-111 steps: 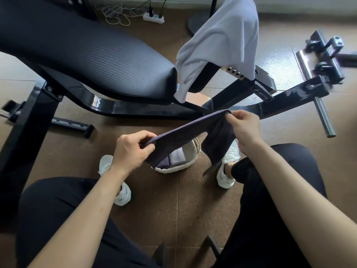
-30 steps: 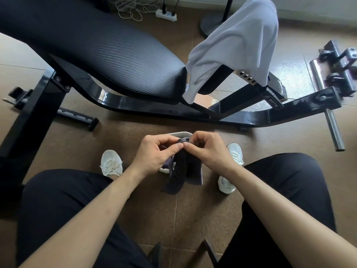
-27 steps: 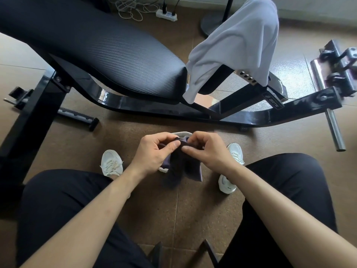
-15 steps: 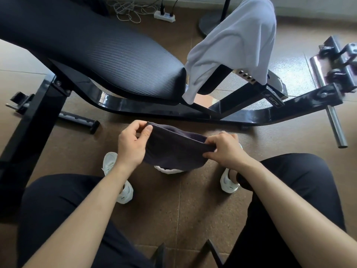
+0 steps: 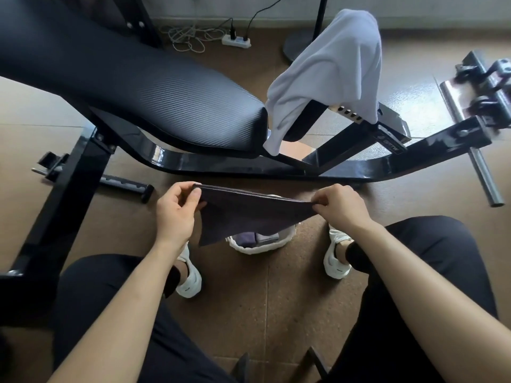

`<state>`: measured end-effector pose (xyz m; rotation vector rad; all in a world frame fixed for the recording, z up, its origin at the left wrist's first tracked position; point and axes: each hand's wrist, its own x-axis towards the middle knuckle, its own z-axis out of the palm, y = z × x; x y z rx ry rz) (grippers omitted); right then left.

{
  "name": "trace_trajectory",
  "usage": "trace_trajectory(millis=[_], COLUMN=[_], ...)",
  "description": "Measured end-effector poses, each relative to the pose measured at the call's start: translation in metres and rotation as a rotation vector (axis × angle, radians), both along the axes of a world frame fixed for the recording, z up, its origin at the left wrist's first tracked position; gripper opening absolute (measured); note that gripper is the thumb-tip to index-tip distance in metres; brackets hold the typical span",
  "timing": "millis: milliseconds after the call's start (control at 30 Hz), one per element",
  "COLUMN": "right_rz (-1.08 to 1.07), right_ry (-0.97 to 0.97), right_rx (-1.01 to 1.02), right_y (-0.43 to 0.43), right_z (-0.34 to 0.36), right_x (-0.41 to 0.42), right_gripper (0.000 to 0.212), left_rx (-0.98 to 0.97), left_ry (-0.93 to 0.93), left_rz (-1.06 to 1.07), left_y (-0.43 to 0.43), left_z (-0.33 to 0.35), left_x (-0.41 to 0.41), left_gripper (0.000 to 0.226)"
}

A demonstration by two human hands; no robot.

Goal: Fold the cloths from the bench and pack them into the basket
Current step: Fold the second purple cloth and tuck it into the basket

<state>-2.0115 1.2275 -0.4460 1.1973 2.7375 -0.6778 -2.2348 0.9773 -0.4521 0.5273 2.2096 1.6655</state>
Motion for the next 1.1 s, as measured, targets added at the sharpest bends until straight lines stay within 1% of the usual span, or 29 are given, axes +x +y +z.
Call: trace_trajectory(millis=[67, 133, 233, 300, 367, 467, 500, 567, 633, 667, 700, 767, 800, 833, 900, 933, 1000, 1100], right_rz=[-0.037, -0.068, -0.072, -0.051, -0.007, 0.05, 0.056, 0.059, 0.043, 0.027, 0.037, 0.124, 0.128, 0.086, -0.022, -0.038, -0.064, -0.183], right_ry=[0.069, 0.155, 0.258, 0.307, 0.37, 0.432, 0.432, 0.448, 0.555, 0.583, 0.534, 0.221, 0.106, 0.086, 0.168, 0.199, 0.229, 0.296], right_rx=[-0.037, -0.064, -0.059, -0.033, 0.039, 0.117, 0.123, 0.126, 0.144, 0.139, 0.11, 0.023, -0.025, -0.08, -0.162, -0.187, -0.269, -0.434], right_y=[-0.001, -0.004, -0.01, -0.014, -0.017, -0.019, -0.018, -0.019, -0.026, -0.03, -0.034, -0.039, -0.037, -0.035, -0.03, -0.03, -0.031, -0.032], right_z=[0.002, 0.007, 0.015, 0.022, 0.027, 0.032, 0.035, 0.04, 0.044, 0.043, 0.04, 0.029, 0.022, 0.018, 0.012, 0.01, 0.01, 0.016], right_x=[0.001, 0.003, 0.008, 0.013, 0.02, 0.029, 0.032, 0.037, 0.041, 0.043, 0.046, 0.053, 0.058, 0.063, 0.074, 0.077, 0.081, 0.082], right_gripper=[0.013, 0.011, 0.012, 0.013, 0.018, 0.015, 0.015, 0.016, 0.016, 0.017, 0.018, 0.023, 0.023, 0.022, 0.02, 0.019, 0.015, 0.01], left_rx=[-0.005, -0.049, -0.106, -0.118, -0.11, -0.13, -0.141, -0.121, -0.076, -0.099, -0.188, -0.473, -0.536, -0.521, -0.37, -0.311, -0.248, -0.19], left_ry=[0.007, 0.059, 0.115, 0.158, 0.178, 0.222, 0.253, 0.313, 0.347, 0.35, 0.343, 0.276, 0.19, 0.084, -0.129, -0.179, -0.24, -0.235], left_rz=[-0.042, -0.086, -0.128, -0.124, -0.126, -0.14, -0.141, -0.125, -0.079, -0.068, -0.086, -0.22, -0.267, -0.272, -0.225, -0.201, -0.16, -0.097], left_y=[-0.006, -0.013, -0.02, -0.025, -0.031, -0.041, -0.043, -0.045, -0.045, -0.045, -0.046, -0.051, -0.055, -0.058, -0.06, -0.059, -0.056, -0.056], left_z=[0.008, 0.017, 0.029, 0.034, 0.038, 0.041, 0.043, 0.047, 0.05, 0.048, 0.041, 0.024, 0.015, 0.009, 0.004, 0.005, 0.01, 0.016], left_x=[0.003, 0.004, 0.004, 0.005, 0.007, 0.009, 0.01, 0.014, 0.021, 0.024, 0.025, 0.03, 0.033, 0.036, 0.042, 0.044, 0.048, 0.05], left_gripper=[0.022, 0.021, 0.031, 0.032, 0.031, 0.043, 0.044, 0.035, 0.021, 0.016, 0.013, 0.008, 0.006, 0.009, 0.016, 0.015, 0.013, 0.012])
